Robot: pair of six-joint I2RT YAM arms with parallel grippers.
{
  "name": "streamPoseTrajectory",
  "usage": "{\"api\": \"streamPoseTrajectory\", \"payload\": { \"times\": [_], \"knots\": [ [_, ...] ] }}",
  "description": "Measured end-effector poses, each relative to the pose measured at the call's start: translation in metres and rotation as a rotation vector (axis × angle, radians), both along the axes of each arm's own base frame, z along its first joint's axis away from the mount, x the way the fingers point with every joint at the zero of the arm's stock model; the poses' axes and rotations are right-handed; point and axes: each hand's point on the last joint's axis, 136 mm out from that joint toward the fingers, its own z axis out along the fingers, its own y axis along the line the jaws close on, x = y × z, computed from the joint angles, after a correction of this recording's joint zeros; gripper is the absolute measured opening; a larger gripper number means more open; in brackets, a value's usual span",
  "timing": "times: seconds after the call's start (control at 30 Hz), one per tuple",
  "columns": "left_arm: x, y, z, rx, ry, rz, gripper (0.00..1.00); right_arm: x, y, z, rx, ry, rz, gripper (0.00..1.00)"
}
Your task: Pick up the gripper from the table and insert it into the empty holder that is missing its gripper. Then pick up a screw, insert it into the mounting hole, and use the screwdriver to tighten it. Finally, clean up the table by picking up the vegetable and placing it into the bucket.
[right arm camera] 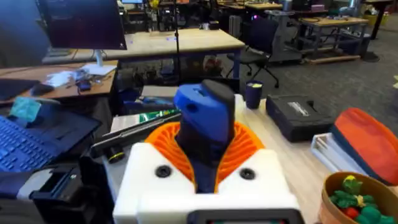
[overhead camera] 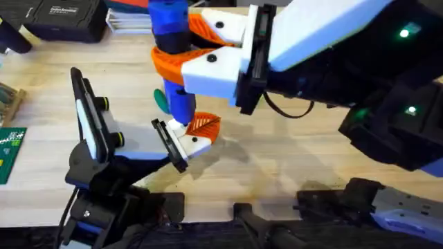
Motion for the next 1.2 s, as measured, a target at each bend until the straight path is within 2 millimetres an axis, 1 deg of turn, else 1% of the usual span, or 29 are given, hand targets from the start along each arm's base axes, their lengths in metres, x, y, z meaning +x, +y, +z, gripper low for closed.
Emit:
{"api": "streamPoseTrajectory", "payload": {
  "times": [0.43, 0.5, 0.6, 0.63, 0.7, 0.73, 0.77, 0.8, 0.87, 0.93, 0.97, 1.07, 1.13, 1.2],
  "knots": [
    [0.001, 0.001, 0.004, -0.002, -0.018, 0.006, 0.014, 0.005, 0.004, 0.011, 0.035, -0.01, -0.008, 0.108],
    [0.0, 0.001, 0.002, 0.0, -0.008, 0.005, 0.014, 0.008, 0.001, 0.028, 0.071, -0.038, -0.026, 0.107],
    [0.0, 0.001, 0.002, 0.0, -0.008, 0.005, 0.014, 0.011, -0.007, 0.072, 0.153, -0.112, -0.058, 0.107],
    [0.0, 0.001, 0.002, 0.0, -0.008, 0.005, 0.014, 0.011, -0.011, 0.084, 0.175, -0.134, -0.066, 0.107],
    [0.0, 0.001, 0.002, 0.0, -0.008, 0.005, 0.014, 0.01, -0.017, 0.1, 0.203, -0.165, -0.078, 0.106],
    [0.0, 0.001, 0.002, 0.0, -0.008, 0.005, 0.014, 0.009, -0.02, 0.104, 0.208, -0.176, -0.084, 0.106],
    [0.0, 0.001, 0.002, 0.0, -0.008, 0.005, 0.014, 0.011, -0.022, 0.104, 0.198, -0.179, -0.093, 0.106],
    [0.0, 0.001, 0.002, 0.0, -0.008, 0.005, 0.014, 0.014, -0.024, 0.1, 0.175, -0.179, -0.103, 0.106],
    [0.0, 0.001, 0.002, 0.0, -0.008, 0.005, 0.014, 0.024, -0.026, 0.083, 0.101, -0.168, -0.135, 0.106],
    [0.0, 0.001, 0.002, 0.0, -0.008, 0.005, 0.014, 0.042, -0.03, 0.057, -0.007, -0.145, -0.196, 0.105],
    [0.0, 0.001, 0.002, 0.0, -0.008, 0.005, 0.014, 0.053, -0.034, 0.04, -0.079, -0.137, -0.241, 0.105],
    [0.0, 0.001, 0.002, 0.0, -0.008, 0.005, 0.014, 0.087, -0.056, -0.008, -0.307, -0.161, -0.384, 0.105],
    [0.0, 0.001, 0.002, 0.0, -0.008, 0.005, 0.014, 0.109, -0.076, -0.037, -0.472, -0.203, -0.473, 0.104],
    [0.0, 0.001, 0.002, 0.0, -0.008, 0.005, 0.014, 0.131, -0.102, -0.068, -0.666, -0.242, -0.558, 0.104]
  ]
}}
